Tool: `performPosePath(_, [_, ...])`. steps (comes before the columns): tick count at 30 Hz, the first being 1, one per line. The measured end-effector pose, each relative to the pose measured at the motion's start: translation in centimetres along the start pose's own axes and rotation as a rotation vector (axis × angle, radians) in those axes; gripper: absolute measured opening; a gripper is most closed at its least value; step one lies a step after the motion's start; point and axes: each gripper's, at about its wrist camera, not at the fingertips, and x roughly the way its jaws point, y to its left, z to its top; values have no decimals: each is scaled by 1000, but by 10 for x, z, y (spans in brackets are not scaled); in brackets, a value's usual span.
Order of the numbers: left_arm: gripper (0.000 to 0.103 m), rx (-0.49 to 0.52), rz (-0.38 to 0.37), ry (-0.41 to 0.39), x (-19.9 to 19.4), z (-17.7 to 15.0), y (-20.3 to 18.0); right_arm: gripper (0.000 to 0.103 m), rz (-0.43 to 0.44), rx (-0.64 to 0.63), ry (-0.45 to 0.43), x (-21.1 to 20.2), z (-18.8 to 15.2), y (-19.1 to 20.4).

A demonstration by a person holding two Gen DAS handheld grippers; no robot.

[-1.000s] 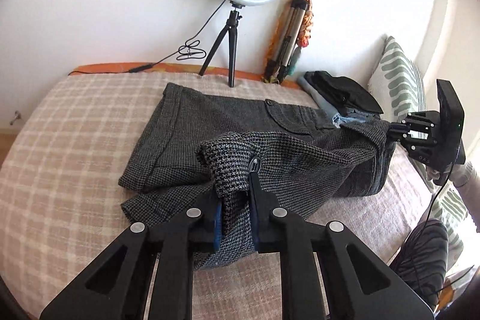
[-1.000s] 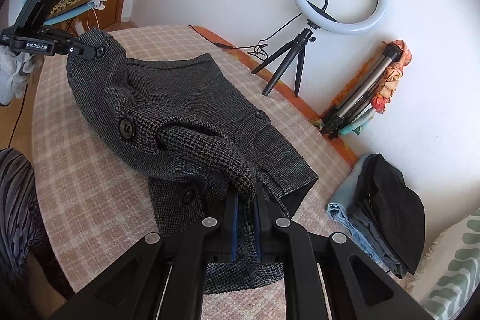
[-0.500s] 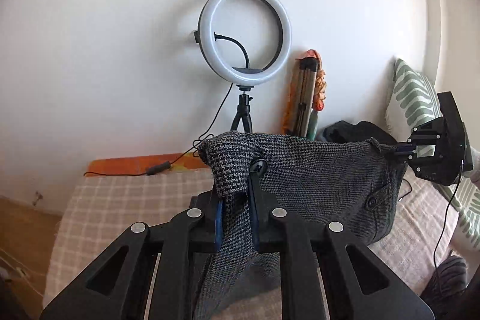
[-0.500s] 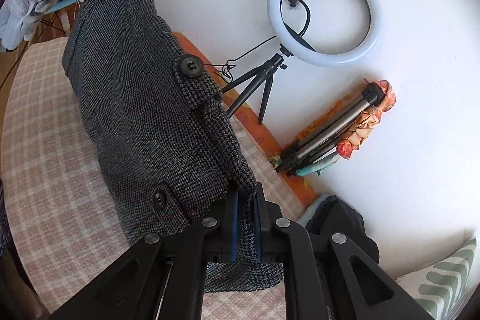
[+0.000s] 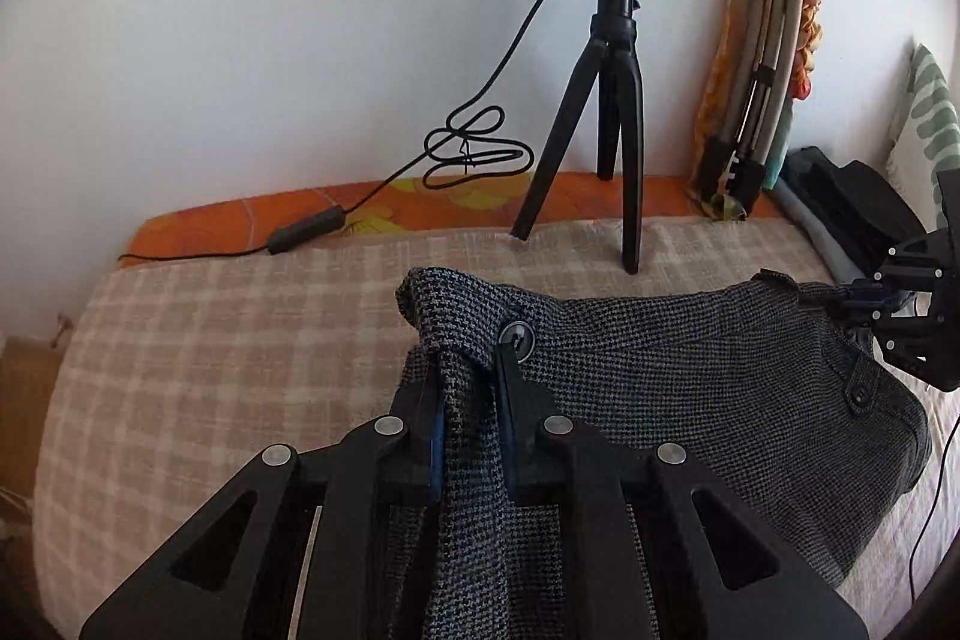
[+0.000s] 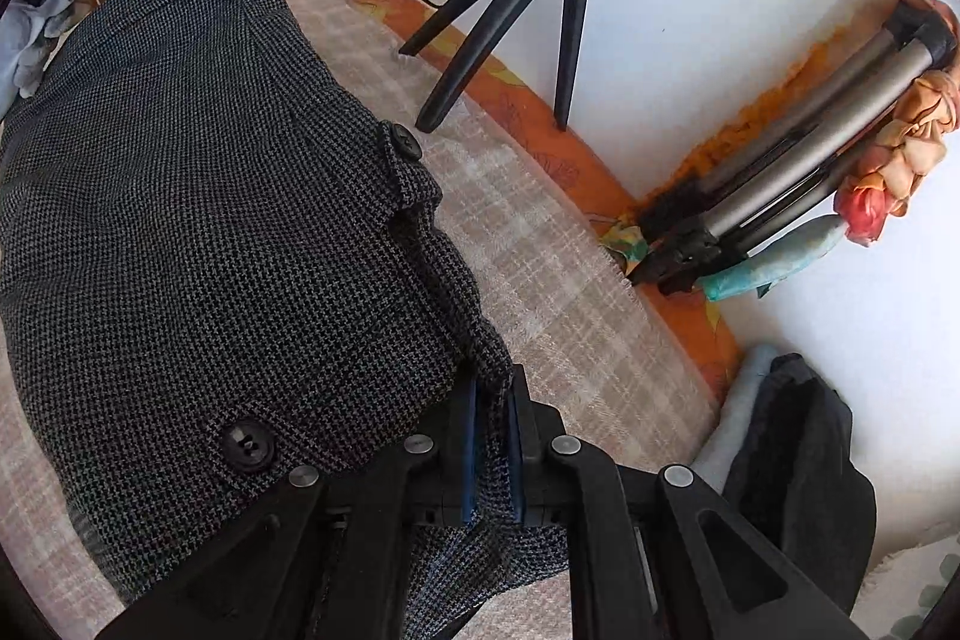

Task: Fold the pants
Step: 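Lay the folded leg down and open both tools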

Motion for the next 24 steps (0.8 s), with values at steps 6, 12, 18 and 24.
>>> performPosePath(6, [12,9,26,56,29,-8,-2,23,96,113,-29,11,-9,-21])
performPosePath(12, [12,3,20,53,26,-8,1,38,211,504,-136,-25,-60,-79])
performPosePath(18, [12,11,40,59,32,-3,-4,51,147,580,-60,-12,-79,-78])
performPosePath(24, [31,15,79,67,30,9,-1,50,108,518,-147,-46,-74,-55])
